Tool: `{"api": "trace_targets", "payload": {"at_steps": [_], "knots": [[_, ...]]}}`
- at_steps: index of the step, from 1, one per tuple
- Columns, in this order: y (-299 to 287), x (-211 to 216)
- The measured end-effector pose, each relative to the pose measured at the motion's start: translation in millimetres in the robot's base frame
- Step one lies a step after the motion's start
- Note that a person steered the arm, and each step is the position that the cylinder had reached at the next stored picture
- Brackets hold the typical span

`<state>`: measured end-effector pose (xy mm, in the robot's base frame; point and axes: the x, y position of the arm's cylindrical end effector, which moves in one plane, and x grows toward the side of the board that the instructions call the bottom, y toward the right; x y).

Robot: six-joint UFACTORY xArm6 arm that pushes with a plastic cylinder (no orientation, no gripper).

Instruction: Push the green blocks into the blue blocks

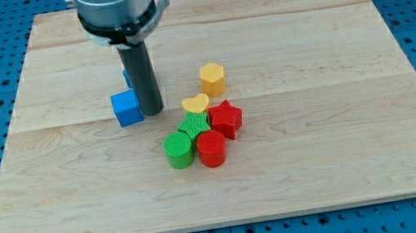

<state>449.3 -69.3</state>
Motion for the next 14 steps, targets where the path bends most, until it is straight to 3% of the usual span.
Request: {"api": "trace_targets", "payload": {"at_steps": [1, 2, 3, 6, 8, 12, 14], "knots": [[-11.0, 14.0], [-43.4, 78.8], [-4.4, 102.7], [29.2, 70.6], [90.8, 59.6], [13.0, 21.6], [35.4, 74.7]]}}
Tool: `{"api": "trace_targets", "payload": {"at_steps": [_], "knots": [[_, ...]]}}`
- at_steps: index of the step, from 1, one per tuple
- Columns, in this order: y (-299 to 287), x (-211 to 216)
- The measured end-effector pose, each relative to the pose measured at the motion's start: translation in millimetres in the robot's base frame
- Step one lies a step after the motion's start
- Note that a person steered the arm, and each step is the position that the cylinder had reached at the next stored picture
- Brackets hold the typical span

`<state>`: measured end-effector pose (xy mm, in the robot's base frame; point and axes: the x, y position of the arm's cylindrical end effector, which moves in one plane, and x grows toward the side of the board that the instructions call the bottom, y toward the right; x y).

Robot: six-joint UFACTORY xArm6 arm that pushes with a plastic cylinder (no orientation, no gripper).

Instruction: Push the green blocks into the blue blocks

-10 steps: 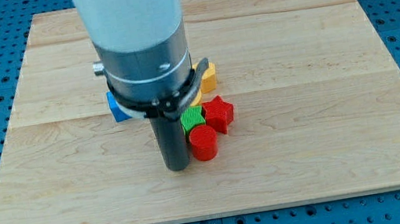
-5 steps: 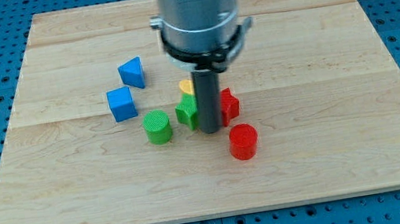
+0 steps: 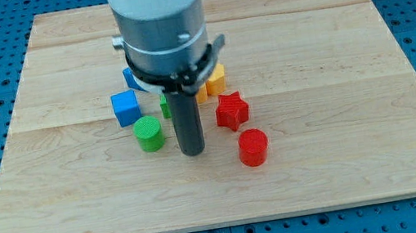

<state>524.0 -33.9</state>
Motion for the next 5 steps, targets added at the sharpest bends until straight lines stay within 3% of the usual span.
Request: {"api": "trace_targets", "payload": {"at_steps": [1, 2, 3, 4, 5], "knots": [[-58.8, -4.4], [-47.2, -43.6], [-28.7, -52.8], [33.3, -55.1], [28.1, -62.1]]}}
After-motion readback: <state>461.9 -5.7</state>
